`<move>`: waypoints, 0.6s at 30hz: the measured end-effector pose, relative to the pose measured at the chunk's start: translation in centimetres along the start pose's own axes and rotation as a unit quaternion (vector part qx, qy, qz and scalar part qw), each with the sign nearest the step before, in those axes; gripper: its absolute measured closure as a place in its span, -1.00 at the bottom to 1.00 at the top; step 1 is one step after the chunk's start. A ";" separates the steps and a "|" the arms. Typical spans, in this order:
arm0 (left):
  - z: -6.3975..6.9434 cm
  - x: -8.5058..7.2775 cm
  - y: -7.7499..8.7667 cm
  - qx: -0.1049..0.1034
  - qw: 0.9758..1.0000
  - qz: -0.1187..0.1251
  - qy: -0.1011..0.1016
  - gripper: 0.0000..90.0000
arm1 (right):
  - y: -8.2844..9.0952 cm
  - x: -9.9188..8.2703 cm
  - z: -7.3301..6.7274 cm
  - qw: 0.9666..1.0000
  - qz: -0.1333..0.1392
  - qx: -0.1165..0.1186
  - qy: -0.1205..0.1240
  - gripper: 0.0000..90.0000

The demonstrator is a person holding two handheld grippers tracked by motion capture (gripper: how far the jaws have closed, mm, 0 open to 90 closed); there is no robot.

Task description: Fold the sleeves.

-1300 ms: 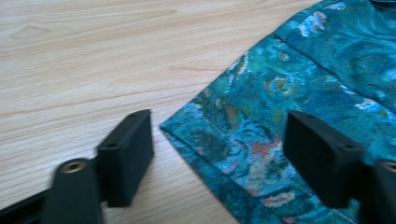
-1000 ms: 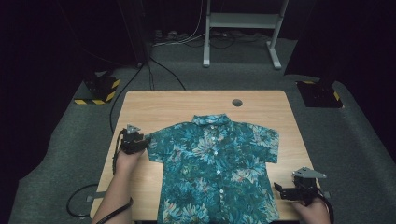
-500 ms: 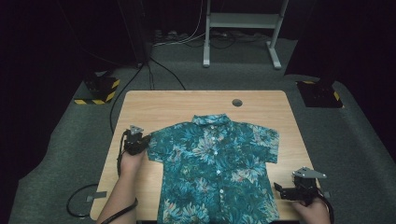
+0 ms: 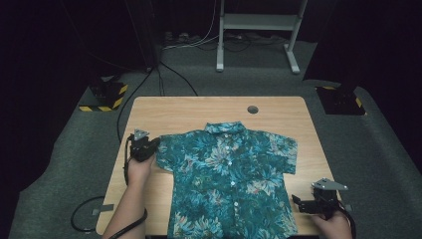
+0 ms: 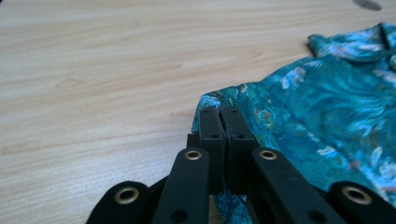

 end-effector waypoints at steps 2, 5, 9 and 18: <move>0.4 0.2 0.2 -0.003 1.000 0.005 0.000 0.97 | 0.0 0.0 0.0 1.000 0.000 0.000 0.000 -1.00; 1.0 0.5 0.5 -0.010 1.000 0.011 0.000 0.97 | 0.0 0.0 0.0 1.000 0.000 0.000 0.000 -1.00; 1.8 0.8 0.8 -0.019 1.000 0.018 0.001 0.97 | 0.0 0.0 0.0 1.000 0.000 0.000 0.000 -1.00; 4.1 1.4 1.6 -0.038 0.999 0.030 -0.009 0.97 | 0.0 0.0 0.0 1.000 0.000 0.000 0.000 -1.00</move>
Point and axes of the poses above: each handheld gripper's, and its own axes: y roughly backward along the jaws, x roughly out of its top, z roughly to its right, the point moved 5 cm from there along -y, roughly forward along the jaws, and after that the axes turned 15 degrees about y, right-handed, at the moved point
